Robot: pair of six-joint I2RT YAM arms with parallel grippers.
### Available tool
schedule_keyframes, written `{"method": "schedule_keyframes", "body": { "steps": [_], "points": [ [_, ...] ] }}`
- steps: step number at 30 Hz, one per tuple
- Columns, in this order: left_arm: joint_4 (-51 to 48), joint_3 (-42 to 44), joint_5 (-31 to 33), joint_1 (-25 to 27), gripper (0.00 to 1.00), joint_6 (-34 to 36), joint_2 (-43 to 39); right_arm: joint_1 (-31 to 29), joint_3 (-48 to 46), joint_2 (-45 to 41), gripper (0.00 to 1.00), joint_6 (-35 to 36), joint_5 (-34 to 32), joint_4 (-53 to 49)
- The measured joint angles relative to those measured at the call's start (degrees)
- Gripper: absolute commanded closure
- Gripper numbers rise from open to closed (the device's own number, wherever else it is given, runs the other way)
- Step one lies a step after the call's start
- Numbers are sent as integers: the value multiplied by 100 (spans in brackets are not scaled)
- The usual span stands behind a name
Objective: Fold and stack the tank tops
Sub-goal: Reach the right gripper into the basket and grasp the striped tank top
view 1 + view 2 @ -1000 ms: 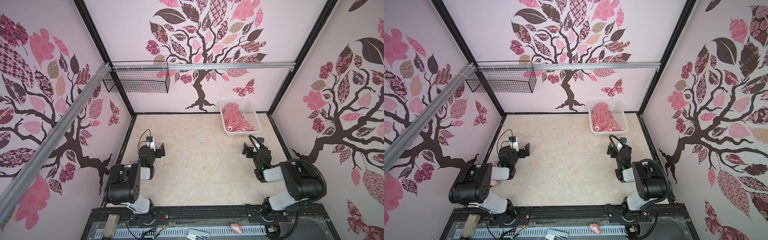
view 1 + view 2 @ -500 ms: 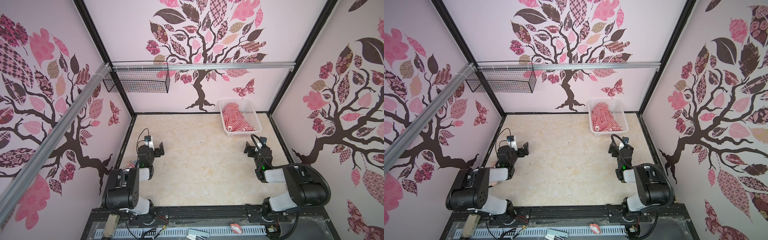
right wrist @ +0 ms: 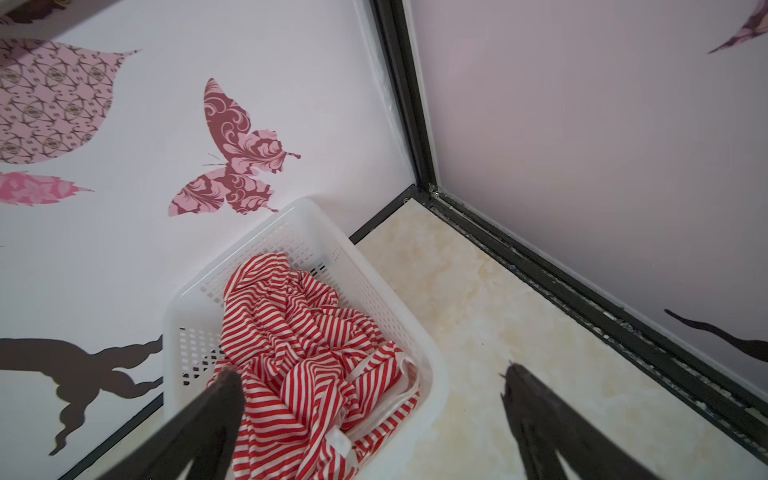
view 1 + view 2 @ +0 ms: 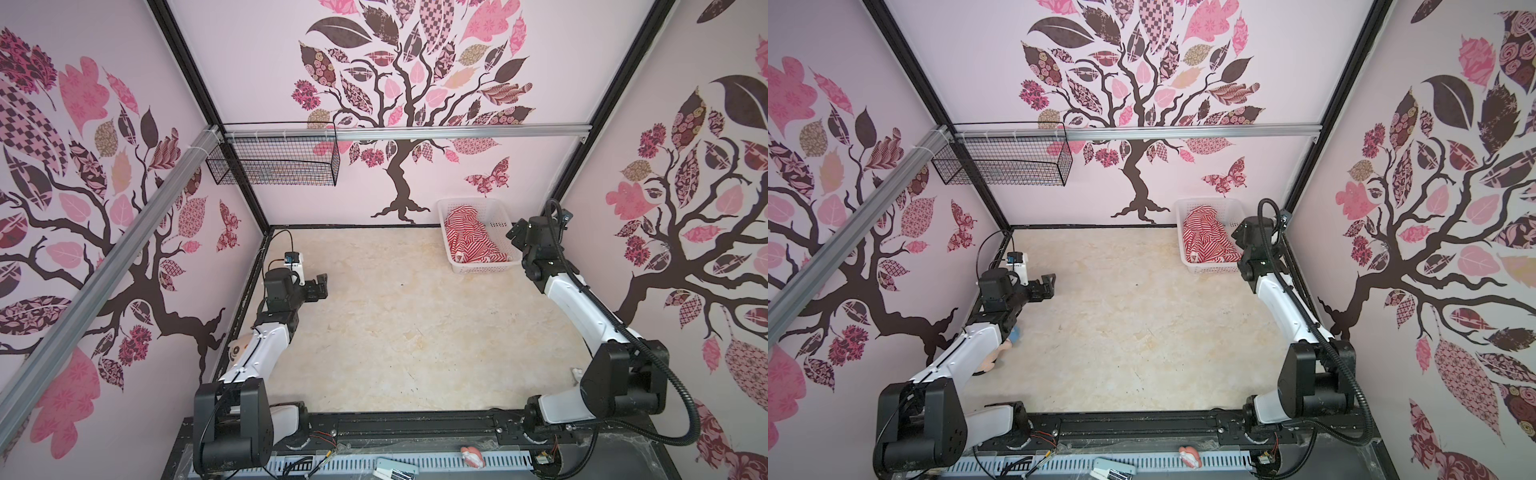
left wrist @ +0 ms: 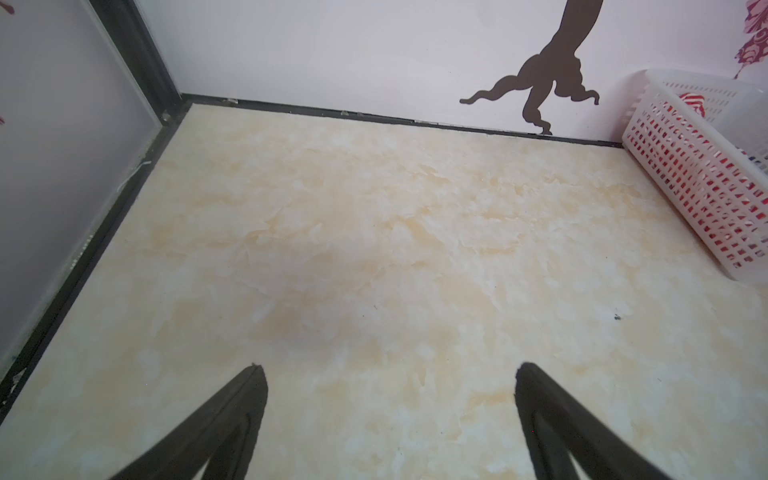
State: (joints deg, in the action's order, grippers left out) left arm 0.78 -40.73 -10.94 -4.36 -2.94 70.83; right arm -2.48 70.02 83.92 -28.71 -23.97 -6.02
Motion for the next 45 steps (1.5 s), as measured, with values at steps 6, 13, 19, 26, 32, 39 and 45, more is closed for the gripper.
{"method": "schedule_keyframes", "body": {
  "steps": [6,13,19,26,32,39,45],
  "points": [
    [-1425,-1012,-249,0,9,455,144,-2,2374,1637,0,313,1150,-1624],
    [-2675,-1438,-601,227,9,1182,238,-186,5737,4188,6,730,2090,-3368],
    [-3036,-1228,-603,332,9,1388,103,-649,6964,5495,30,850,2253,-4218],
    [-3180,-949,-568,339,9,1484,-164,-863,7003,6111,40,813,2293,-4566],
    [-3220,-892,-516,339,9,1491,-243,-800,6765,6116,65,826,2164,-4577],
    [-3224,-892,-463,339,9,1484,-275,-564,6710,6116,100,560,1963,-4520],
    [-3220,-892,-415,339,9,1480,-372,87,6645,6113,100,380,1873,-4522]
  ]
}}
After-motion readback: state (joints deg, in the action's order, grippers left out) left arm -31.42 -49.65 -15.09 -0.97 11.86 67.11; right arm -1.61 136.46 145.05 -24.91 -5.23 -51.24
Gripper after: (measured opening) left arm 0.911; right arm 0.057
